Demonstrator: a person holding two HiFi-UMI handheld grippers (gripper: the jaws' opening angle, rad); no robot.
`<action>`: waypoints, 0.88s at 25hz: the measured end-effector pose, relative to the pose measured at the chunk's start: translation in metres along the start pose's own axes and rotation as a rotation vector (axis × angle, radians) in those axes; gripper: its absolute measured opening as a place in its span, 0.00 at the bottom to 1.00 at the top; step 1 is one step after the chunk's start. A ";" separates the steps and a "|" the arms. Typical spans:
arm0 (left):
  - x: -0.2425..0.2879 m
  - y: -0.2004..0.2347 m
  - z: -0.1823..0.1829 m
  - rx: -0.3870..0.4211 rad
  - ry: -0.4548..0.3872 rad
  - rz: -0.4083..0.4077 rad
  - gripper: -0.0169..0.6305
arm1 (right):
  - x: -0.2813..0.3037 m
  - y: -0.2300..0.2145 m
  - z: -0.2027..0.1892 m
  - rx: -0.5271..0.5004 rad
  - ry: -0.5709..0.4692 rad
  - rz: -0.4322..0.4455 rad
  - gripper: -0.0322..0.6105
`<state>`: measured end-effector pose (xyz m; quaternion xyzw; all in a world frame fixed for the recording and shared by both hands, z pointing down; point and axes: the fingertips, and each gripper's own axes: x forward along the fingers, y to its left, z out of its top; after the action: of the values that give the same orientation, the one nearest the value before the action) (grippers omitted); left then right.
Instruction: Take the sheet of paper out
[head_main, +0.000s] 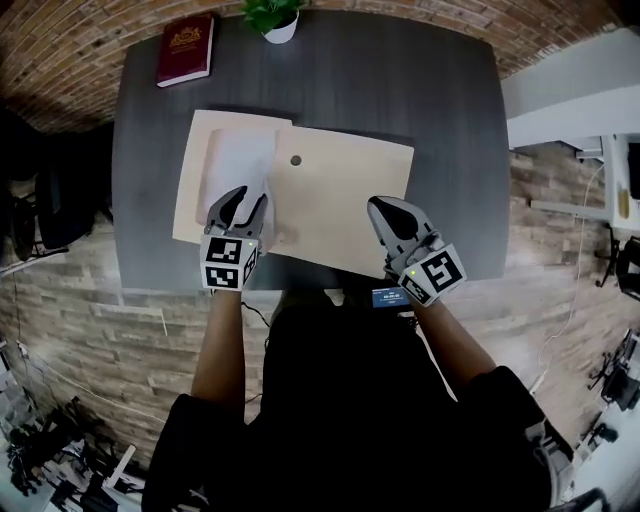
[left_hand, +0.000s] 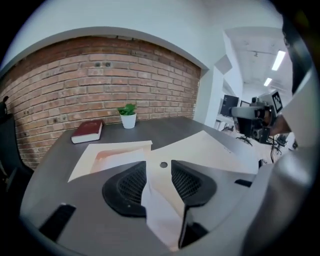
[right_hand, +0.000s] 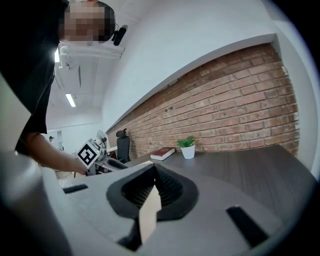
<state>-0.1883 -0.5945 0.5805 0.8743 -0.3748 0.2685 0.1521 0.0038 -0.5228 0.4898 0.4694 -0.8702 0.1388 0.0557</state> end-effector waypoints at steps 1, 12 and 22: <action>0.009 0.003 -0.003 0.009 0.020 -0.017 0.25 | 0.006 -0.001 0.001 0.000 0.003 -0.012 0.05; 0.075 0.014 -0.065 0.075 0.303 -0.097 0.25 | 0.028 -0.013 -0.016 0.032 0.009 -0.133 0.06; 0.103 0.019 -0.087 0.126 0.444 -0.079 0.21 | 0.031 -0.040 -0.026 0.050 -0.005 -0.162 0.05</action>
<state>-0.1738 -0.6261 0.7125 0.8155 -0.2801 0.4710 0.1864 0.0188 -0.5608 0.5289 0.5397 -0.8258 0.1546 0.0528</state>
